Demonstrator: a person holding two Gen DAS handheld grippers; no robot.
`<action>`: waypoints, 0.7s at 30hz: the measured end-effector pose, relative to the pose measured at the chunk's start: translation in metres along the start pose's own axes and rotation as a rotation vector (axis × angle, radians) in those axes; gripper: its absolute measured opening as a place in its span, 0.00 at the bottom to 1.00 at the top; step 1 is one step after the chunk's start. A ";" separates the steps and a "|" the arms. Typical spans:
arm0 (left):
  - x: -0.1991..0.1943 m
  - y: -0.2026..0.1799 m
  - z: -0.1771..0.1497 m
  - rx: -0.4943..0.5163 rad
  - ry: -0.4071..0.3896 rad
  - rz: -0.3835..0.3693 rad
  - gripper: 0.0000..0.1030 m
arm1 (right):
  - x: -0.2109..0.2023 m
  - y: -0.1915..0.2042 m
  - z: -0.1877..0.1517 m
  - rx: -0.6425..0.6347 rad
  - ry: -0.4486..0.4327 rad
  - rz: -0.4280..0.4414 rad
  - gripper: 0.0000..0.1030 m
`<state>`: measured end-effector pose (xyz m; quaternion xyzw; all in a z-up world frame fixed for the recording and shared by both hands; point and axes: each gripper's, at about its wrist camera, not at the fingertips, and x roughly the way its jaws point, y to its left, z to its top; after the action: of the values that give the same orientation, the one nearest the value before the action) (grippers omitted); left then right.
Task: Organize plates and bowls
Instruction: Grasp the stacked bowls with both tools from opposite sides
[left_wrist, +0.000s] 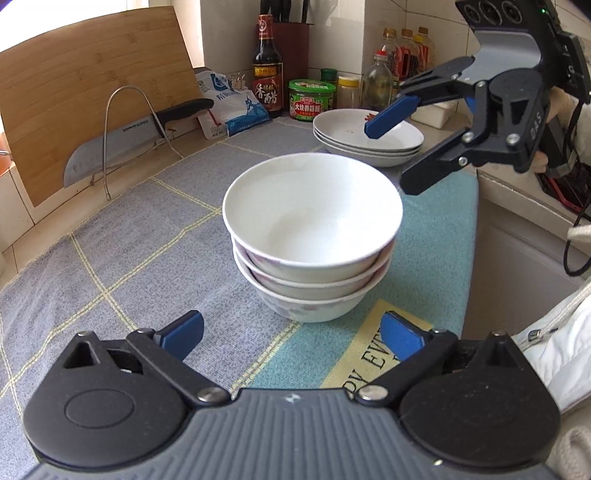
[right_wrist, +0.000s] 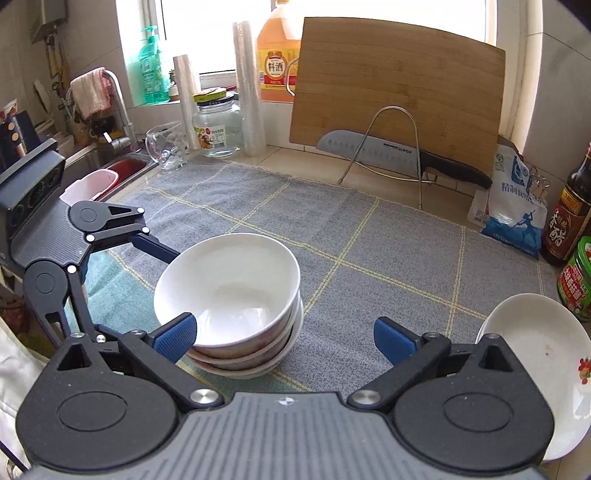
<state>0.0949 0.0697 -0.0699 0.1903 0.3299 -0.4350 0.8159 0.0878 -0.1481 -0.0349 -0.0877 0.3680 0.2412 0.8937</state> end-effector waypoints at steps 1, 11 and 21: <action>0.003 -0.001 -0.001 0.005 0.010 0.000 0.98 | 0.001 0.002 -0.001 -0.017 0.014 0.008 1.00; 0.023 0.002 0.001 0.039 0.021 0.006 0.98 | 0.035 0.017 -0.023 -0.159 0.127 -0.006 1.00; 0.034 0.004 0.004 0.073 0.029 -0.026 0.98 | 0.068 0.015 -0.031 -0.222 0.144 -0.014 1.00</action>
<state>0.1137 0.0496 -0.0914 0.2220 0.3281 -0.4546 0.7978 0.1027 -0.1207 -0.1045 -0.2056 0.4017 0.2675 0.8514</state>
